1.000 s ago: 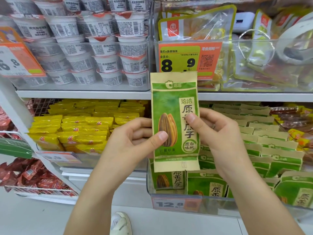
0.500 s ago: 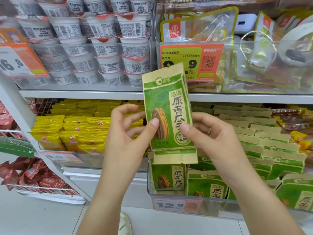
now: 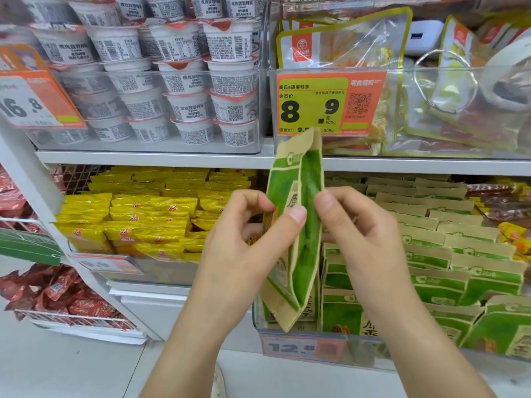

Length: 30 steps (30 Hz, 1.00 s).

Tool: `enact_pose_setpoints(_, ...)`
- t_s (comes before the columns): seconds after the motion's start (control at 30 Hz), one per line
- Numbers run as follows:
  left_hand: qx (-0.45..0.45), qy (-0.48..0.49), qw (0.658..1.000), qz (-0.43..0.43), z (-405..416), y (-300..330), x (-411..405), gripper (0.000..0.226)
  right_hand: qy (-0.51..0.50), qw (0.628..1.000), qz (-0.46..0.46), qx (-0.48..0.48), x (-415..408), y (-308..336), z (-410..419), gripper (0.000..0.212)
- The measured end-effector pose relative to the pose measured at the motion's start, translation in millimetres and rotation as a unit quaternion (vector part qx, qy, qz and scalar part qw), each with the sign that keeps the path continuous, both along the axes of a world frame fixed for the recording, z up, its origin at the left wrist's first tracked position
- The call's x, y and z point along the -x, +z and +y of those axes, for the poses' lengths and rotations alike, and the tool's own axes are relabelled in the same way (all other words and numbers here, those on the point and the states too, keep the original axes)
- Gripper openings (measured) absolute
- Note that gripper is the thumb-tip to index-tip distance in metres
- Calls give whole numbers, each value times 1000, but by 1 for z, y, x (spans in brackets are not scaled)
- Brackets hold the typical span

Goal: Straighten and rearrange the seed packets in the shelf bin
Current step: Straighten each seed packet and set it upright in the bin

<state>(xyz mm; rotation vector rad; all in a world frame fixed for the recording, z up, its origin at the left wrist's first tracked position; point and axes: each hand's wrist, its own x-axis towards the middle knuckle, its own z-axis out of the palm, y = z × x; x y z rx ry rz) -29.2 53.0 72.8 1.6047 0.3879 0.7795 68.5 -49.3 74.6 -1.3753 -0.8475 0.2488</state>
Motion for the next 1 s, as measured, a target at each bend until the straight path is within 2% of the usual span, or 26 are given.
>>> enact_pose_setpoints(0.2, -9, -51, 998, 47, -3, -3, -1, 52, -33, 997, 53, -49, -9, 10, 1, 29)
enact_pose_setpoints(0.5, -14, -44, 997, 59, -6, -3, -3, 58, -13, 994, 87, -66, -13, 10, 1, 24)
enact_pose_setpoints(0.6, -12, -19, 999, 45, -5, -1, -4, 55, 5, 999, 43, -24, -13, 7, -1, 17)
enact_pose_setpoints(0.7, -2, 68, 998, -10, -2, -1, -4, 47, 31, 998, -17, 54, -9, 6, -5, 22)
enact_pose_setpoints(0.83, 36, 163, 983, -82, 7, 2, -1, 39, 64, 978, -96, 176, 2, 3, -5, 26)
enact_pose_setpoints(1.0, 92, 193, 970, -119, 19, 2, 4, 33, 84, 976, -96, 176, 4, 2, -2, 22)
